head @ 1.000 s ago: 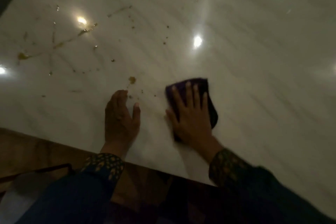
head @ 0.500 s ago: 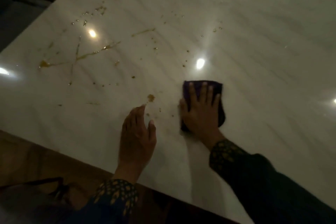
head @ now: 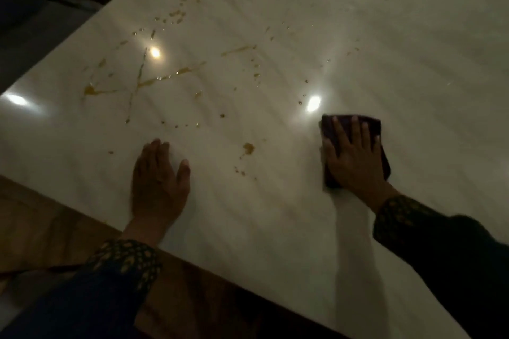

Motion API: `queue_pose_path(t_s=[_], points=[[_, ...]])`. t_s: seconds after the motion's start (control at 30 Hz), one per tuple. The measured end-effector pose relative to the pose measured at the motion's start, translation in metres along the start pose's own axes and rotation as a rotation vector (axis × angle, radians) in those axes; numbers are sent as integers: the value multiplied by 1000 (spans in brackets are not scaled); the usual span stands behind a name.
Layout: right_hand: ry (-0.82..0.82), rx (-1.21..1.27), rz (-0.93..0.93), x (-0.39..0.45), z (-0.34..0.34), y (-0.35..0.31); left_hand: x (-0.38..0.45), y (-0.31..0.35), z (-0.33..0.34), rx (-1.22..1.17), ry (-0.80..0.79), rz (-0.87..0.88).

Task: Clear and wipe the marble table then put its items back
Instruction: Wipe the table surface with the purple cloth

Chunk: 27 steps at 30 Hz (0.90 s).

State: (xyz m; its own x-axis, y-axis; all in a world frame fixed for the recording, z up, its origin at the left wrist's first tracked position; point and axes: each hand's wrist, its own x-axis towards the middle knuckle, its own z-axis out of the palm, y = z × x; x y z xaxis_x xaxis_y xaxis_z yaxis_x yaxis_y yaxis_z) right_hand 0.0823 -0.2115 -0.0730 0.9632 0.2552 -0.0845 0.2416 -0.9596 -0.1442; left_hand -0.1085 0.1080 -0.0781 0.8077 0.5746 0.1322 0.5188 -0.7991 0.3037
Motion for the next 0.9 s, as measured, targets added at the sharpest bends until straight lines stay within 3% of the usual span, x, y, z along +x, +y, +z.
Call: queue_pose_path(t_s=[0.1, 0.27, 0.43, 0.57, 0.7, 0.83, 0.9], points=[[-56, 16, -15, 7, 7, -47, -1, -4, 2, -3, -17, -26], [-60, 34, -307, -67, 26, -111, -6, -5, 1, -14, -34, -31], [-134, 21, -428, -106, 15, -57, -5, -5, -4, -26, -50, -32], [-70, -41, -207, -33, 4, -24, -5, -2, -5, -23, -39, -24], [-66, -1, -100, 3, 12, -88, -2, -4, -2, -23, -22, -35], [-83, 60, -405, -71, 36, -177, -1, -8, -1, -62, 0, -31], [-120, 52, -514, -106, 40, -185, -1, -8, -1, -78, 0, -38]])
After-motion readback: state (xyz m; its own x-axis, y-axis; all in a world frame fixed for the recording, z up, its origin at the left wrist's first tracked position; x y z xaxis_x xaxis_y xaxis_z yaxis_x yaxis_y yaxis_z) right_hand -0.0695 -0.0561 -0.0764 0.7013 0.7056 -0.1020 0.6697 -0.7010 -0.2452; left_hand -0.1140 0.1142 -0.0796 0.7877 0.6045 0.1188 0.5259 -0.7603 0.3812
